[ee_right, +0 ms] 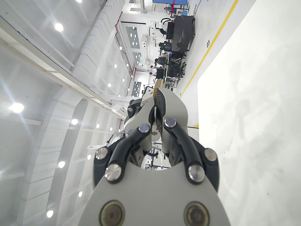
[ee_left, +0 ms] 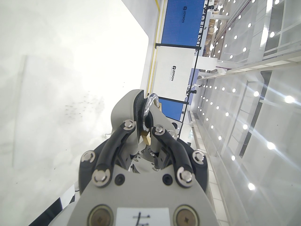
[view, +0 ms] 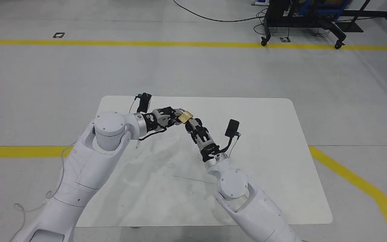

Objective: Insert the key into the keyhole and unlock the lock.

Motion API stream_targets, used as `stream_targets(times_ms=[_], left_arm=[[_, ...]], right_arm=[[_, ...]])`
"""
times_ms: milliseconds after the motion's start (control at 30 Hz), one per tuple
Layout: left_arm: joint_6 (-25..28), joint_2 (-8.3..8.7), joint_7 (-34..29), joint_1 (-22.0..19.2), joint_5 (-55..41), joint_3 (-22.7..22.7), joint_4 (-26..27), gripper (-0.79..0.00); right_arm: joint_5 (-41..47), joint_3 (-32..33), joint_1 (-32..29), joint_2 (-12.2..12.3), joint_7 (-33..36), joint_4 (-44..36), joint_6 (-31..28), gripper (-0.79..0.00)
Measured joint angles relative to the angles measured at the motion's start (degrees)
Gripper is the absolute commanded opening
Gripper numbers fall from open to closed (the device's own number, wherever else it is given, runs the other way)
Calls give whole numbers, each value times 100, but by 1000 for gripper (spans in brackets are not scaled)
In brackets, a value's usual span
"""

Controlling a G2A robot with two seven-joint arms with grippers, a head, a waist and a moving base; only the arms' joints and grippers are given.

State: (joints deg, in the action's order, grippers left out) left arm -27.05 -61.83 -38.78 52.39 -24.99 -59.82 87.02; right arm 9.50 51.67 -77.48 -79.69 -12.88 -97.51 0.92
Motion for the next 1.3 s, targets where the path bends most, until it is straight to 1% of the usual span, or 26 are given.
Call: stream_targets(times_ms=[400, 567, 633, 700, 767, 800, 833, 867, 1300], left_arm=[[-40, -12, 2, 17, -14, -71, -22, -785], [-45, -14, -17, 22, -3, -96, -31, -785], [-45, -13, -28, 26, -3, -117, -38, -785], [-45, -12, -37, 33, 0, -135, -43, -785], [-55, -12, -40, 37, 12, -142, -40, -785], [-64, -12, -45, 38, 19, -144, -36, -785], [-69, -12, -49, 38, 28, -145, -34, -785], [-77, -12, -54, 37, 51, -143, -30, -785], [-97, -14, -179, 7, 299, -78, 30, -785]], right_arm=[[-68, 126, -113, -46, 158, -52, -17, -554], [-75, 194, -174, -58, 225, -68, -29, -529], [-61, 258, -225, -55, 254, -86, -28, -508], [-52, 331, -271, -53, 259, -108, -15, -508], [-53, 376, -302, -53, 269, -128, -11, -542], [-59, 396, -318, -54, 281, -140, -6, -606], [-67, 408, -328, -56, 290, -149, -1, -745], [-78, 417, -336, -58, 300, -156, 2, -785], [-170, 361, -226, -141, 326, -65, 212, -785]])
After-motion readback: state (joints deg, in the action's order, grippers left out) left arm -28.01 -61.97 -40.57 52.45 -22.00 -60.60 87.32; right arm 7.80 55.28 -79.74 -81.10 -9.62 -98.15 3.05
